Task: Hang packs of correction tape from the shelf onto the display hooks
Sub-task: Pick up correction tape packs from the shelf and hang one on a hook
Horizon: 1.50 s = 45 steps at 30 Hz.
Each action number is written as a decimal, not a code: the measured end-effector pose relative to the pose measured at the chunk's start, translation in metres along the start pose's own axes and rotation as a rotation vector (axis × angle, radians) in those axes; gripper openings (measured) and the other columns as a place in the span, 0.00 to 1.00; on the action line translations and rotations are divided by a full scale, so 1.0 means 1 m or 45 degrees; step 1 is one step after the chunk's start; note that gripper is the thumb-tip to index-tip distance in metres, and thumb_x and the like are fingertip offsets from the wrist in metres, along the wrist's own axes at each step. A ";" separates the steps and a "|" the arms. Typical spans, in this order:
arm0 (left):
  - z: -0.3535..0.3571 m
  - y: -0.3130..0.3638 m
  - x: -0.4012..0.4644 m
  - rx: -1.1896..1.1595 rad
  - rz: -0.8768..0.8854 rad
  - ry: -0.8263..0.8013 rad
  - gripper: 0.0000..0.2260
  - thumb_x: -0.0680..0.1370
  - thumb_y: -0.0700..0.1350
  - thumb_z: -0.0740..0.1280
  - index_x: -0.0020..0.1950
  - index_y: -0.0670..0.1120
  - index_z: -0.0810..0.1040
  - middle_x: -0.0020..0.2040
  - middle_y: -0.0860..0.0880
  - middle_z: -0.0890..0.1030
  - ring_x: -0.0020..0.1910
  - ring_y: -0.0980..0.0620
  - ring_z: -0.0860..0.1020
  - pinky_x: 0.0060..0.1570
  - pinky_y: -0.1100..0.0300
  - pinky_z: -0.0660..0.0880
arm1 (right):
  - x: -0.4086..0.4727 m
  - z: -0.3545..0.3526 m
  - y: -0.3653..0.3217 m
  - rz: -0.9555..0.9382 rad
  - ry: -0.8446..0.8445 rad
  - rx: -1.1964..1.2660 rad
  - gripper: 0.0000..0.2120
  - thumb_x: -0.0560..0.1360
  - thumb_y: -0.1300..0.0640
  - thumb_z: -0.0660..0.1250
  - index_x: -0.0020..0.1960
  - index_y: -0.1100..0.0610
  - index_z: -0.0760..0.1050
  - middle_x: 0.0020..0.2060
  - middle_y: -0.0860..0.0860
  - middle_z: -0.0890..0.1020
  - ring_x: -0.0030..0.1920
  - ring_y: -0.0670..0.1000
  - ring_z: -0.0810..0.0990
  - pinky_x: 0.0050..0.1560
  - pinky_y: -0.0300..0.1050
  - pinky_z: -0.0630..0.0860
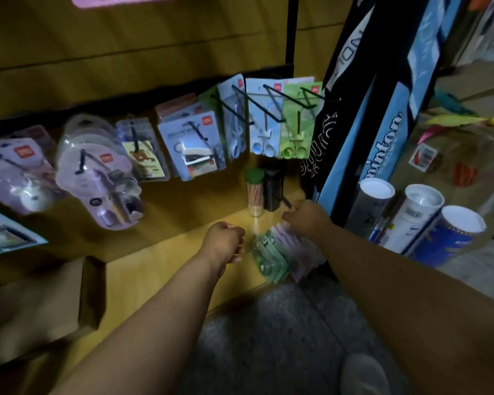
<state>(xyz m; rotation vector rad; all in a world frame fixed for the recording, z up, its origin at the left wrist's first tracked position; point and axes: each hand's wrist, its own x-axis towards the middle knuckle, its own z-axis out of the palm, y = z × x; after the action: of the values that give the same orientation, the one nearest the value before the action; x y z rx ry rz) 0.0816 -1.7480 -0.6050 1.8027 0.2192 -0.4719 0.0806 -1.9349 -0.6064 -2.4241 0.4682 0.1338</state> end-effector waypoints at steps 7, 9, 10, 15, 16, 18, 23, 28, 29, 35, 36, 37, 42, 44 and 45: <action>0.005 -0.045 0.054 0.071 -0.214 0.018 0.09 0.80 0.41 0.62 0.58 0.40 0.74 0.46 0.43 0.77 0.35 0.50 0.76 0.29 0.59 0.75 | 0.042 0.063 0.037 0.205 -0.172 -0.002 0.17 0.77 0.52 0.63 0.59 0.63 0.76 0.56 0.60 0.80 0.58 0.60 0.78 0.56 0.49 0.74; 0.007 -0.055 0.067 0.070 -0.259 0.026 0.09 0.80 0.41 0.61 0.59 0.40 0.74 0.47 0.42 0.77 0.33 0.50 0.75 0.28 0.59 0.75 | 0.048 0.078 0.045 0.210 -0.222 -0.014 0.19 0.77 0.51 0.63 0.63 0.62 0.75 0.60 0.60 0.78 0.61 0.59 0.76 0.61 0.50 0.73; 0.009 -0.060 0.072 0.069 -0.274 0.032 0.09 0.81 0.41 0.61 0.59 0.40 0.74 0.47 0.42 0.76 0.32 0.50 0.75 0.27 0.60 0.74 | 0.053 0.087 0.050 0.173 -0.231 -0.011 0.22 0.76 0.51 0.63 0.66 0.61 0.73 0.65 0.59 0.75 0.65 0.59 0.73 0.66 0.50 0.70; 0.014 -0.082 0.092 0.049 -0.356 0.049 0.08 0.81 0.40 0.60 0.57 0.40 0.75 0.44 0.43 0.76 0.30 0.50 0.74 0.26 0.60 0.74 | 0.069 0.127 0.067 -0.019 -0.197 -0.421 0.40 0.70 0.37 0.43 0.76 0.57 0.60 0.76 0.54 0.60 0.77 0.54 0.54 0.77 0.50 0.49; 0.015 -0.086 0.095 0.040 -0.371 0.052 0.08 0.80 0.39 0.60 0.56 0.40 0.76 0.42 0.43 0.76 0.30 0.49 0.74 0.27 0.60 0.73 | 0.072 0.132 0.069 0.016 -0.227 -0.486 0.33 0.76 0.40 0.48 0.74 0.58 0.63 0.74 0.55 0.65 0.75 0.56 0.59 0.76 0.50 0.52; 0.016 -0.094 0.101 0.021 -0.393 0.055 0.08 0.80 0.38 0.59 0.55 0.40 0.76 0.40 0.43 0.75 0.30 0.49 0.73 0.28 0.59 0.72 | 0.077 0.141 0.071 0.045 -0.252 -0.507 0.21 0.79 0.47 0.57 0.67 0.57 0.71 0.66 0.54 0.75 0.68 0.54 0.70 0.70 0.48 0.63; 0.017 -0.103 0.106 0.020 -0.413 0.040 0.07 0.80 0.37 0.59 0.46 0.42 0.75 0.37 0.44 0.74 0.30 0.49 0.72 0.28 0.60 0.70 | 0.081 0.151 0.068 0.097 -0.257 -0.436 0.17 0.80 0.50 0.58 0.60 0.61 0.74 0.57 0.56 0.79 0.59 0.54 0.76 0.59 0.45 0.70; 0.019 -0.118 0.114 0.028 -0.346 0.108 0.11 0.80 0.47 0.64 0.59 0.43 0.70 0.42 0.45 0.76 0.36 0.49 0.75 0.35 0.56 0.75 | 0.078 0.149 0.063 0.232 -0.281 -0.046 0.15 0.79 0.52 0.60 0.58 0.61 0.78 0.55 0.57 0.81 0.55 0.55 0.79 0.55 0.45 0.74; 0.020 -0.120 0.114 0.007 -0.341 0.137 0.17 0.78 0.51 0.67 0.62 0.44 0.69 0.46 0.44 0.77 0.40 0.48 0.77 0.40 0.54 0.78 | 0.080 0.149 0.065 0.251 -0.297 0.084 0.14 0.77 0.53 0.63 0.57 0.60 0.79 0.51 0.56 0.82 0.49 0.53 0.80 0.48 0.42 0.74; 0.027 -0.123 0.109 -0.533 -0.299 0.063 0.18 0.72 0.45 0.76 0.57 0.39 0.79 0.52 0.40 0.84 0.50 0.40 0.84 0.55 0.42 0.79 | 0.068 0.136 0.054 0.220 -0.505 0.589 0.11 0.76 0.55 0.67 0.50 0.63 0.80 0.29 0.49 0.73 0.28 0.45 0.71 0.31 0.37 0.68; 0.025 -0.123 0.108 -0.589 -0.271 0.065 0.14 0.73 0.41 0.74 0.57 0.39 0.80 0.52 0.39 0.84 0.50 0.40 0.84 0.55 0.42 0.78 | 0.068 0.137 0.056 0.184 -0.434 0.607 0.11 0.76 0.53 0.67 0.47 0.62 0.80 0.28 0.50 0.73 0.28 0.45 0.72 0.32 0.37 0.69; 0.023 -0.123 0.108 -0.631 -0.249 0.056 0.12 0.73 0.38 0.73 0.56 0.39 0.80 0.52 0.39 0.84 0.50 0.40 0.83 0.55 0.42 0.78 | 0.070 0.136 0.058 0.165 -0.317 0.543 0.12 0.76 0.52 0.67 0.45 0.61 0.80 0.29 0.51 0.75 0.29 0.44 0.74 0.35 0.37 0.71; 0.011 -0.129 0.109 -0.728 -0.277 0.018 0.16 0.74 0.37 0.71 0.61 0.38 0.78 0.52 0.39 0.84 0.48 0.40 0.84 0.50 0.44 0.80 | 0.065 0.124 0.065 0.115 -0.060 -0.236 0.19 0.82 0.53 0.55 0.66 0.62 0.71 0.66 0.60 0.74 0.67 0.58 0.71 0.68 0.50 0.64; 0.009 -0.132 0.109 -0.765 -0.304 0.018 0.17 0.75 0.38 0.71 0.62 0.37 0.77 0.51 0.38 0.84 0.45 0.41 0.85 0.43 0.46 0.82 | 0.070 0.131 0.072 0.067 -0.042 -0.407 0.20 0.82 0.52 0.53 0.68 0.62 0.69 0.68 0.58 0.72 0.69 0.57 0.69 0.69 0.49 0.63; 0.008 -0.134 0.110 -0.785 -0.317 0.015 0.17 0.75 0.38 0.71 0.63 0.38 0.77 0.51 0.38 0.84 0.44 0.41 0.85 0.41 0.47 0.82 | 0.072 0.135 0.074 0.109 -0.038 -0.425 0.20 0.81 0.49 0.55 0.66 0.60 0.71 0.66 0.58 0.74 0.67 0.57 0.71 0.67 0.50 0.66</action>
<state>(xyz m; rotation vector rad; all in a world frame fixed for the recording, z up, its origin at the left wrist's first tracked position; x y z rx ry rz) 0.1272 -1.7278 -0.7714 1.1786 0.5401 -0.5012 0.1238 -1.9250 -0.7705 -2.7231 0.5752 0.3060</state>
